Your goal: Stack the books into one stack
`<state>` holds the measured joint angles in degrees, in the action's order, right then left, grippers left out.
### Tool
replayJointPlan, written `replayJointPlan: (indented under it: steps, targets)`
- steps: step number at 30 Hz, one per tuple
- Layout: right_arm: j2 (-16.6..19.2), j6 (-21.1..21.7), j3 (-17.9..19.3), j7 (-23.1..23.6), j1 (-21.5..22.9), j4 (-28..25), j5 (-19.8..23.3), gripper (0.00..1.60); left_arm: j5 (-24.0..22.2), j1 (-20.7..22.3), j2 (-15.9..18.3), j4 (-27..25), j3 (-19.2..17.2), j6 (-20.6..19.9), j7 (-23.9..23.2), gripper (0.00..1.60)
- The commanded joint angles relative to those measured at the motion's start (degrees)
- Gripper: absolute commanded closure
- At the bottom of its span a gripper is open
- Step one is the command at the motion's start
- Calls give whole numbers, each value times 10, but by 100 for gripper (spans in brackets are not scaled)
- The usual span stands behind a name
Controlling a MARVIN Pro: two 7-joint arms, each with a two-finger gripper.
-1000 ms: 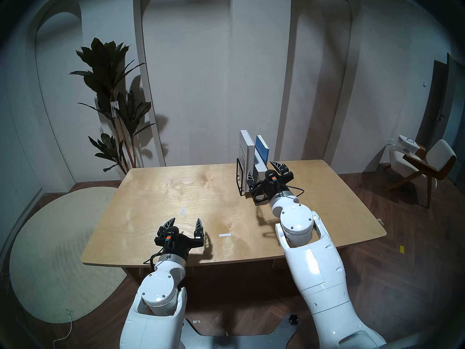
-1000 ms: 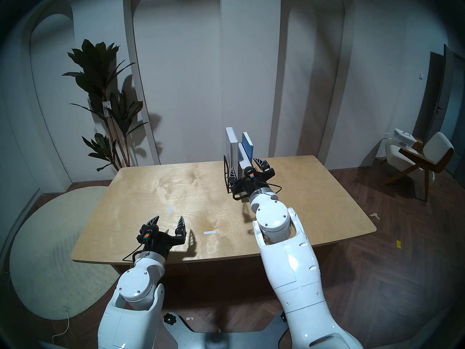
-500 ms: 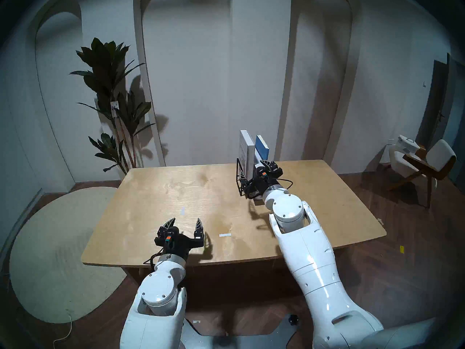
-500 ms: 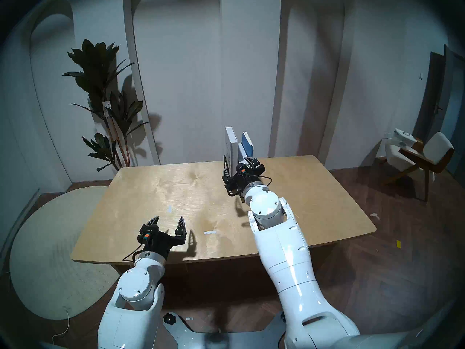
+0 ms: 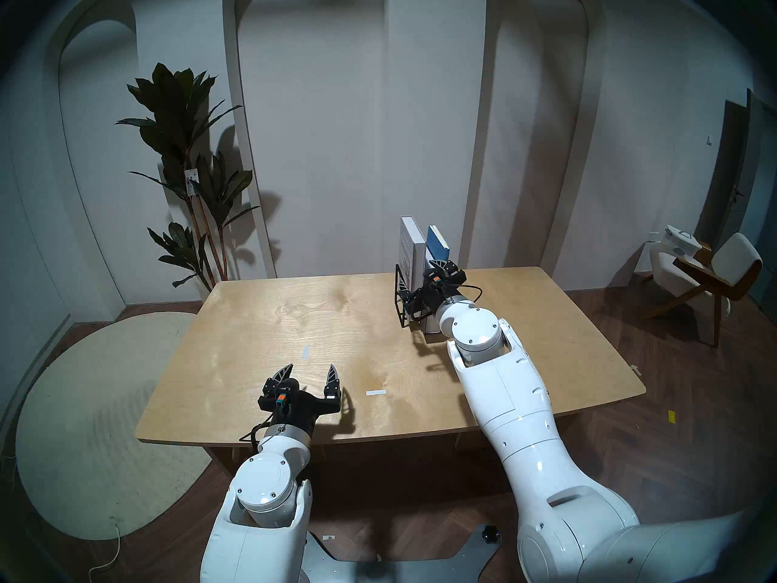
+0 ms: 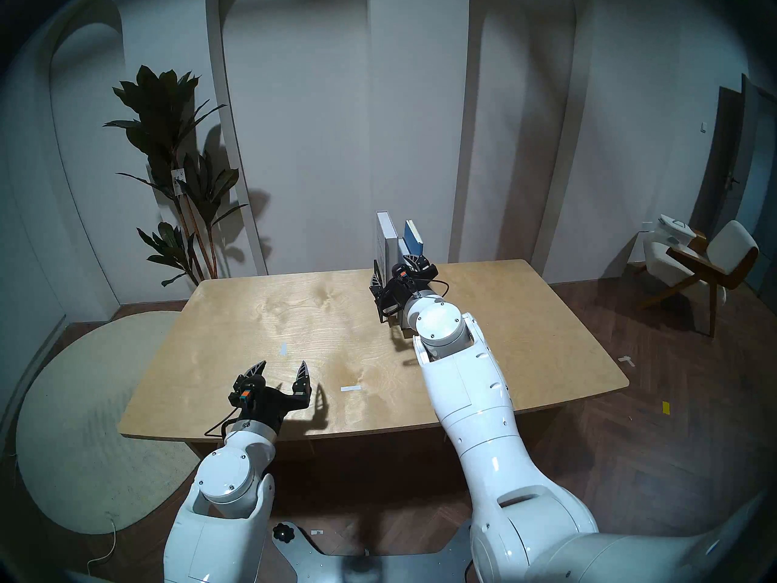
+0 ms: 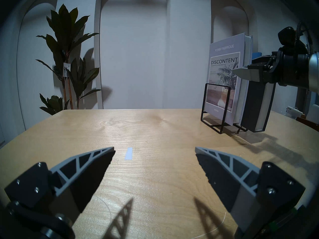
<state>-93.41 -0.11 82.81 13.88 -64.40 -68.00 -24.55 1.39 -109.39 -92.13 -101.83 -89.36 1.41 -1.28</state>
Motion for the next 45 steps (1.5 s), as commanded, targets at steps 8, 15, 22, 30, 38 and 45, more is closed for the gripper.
replayJointPlan:
  steps: [8,15,22,30,38,45]
  targets:
    - [-21,-43,5,-2,100,98,-10,0,-2,3,1,-13,0,3,1,0]
    - [-27,-67,2,-8,137,159,-18,0,-2,3,1,-13,0,3,1,0]
    - [-41,-103,-1,-31,161,203,-20,0,-3,3,1,-14,0,3,1,0]
    - [-77,-110,7,-95,115,165,-9,0,-3,2,1,-15,1,3,2,0]
    - [-100,-45,25,-148,101,145,-2,73,-4,1,2,-17,2,2,4,0]
    - [-99,-14,33,-190,102,143,-9,160,-4,1,2,-17,2,2,5,0]
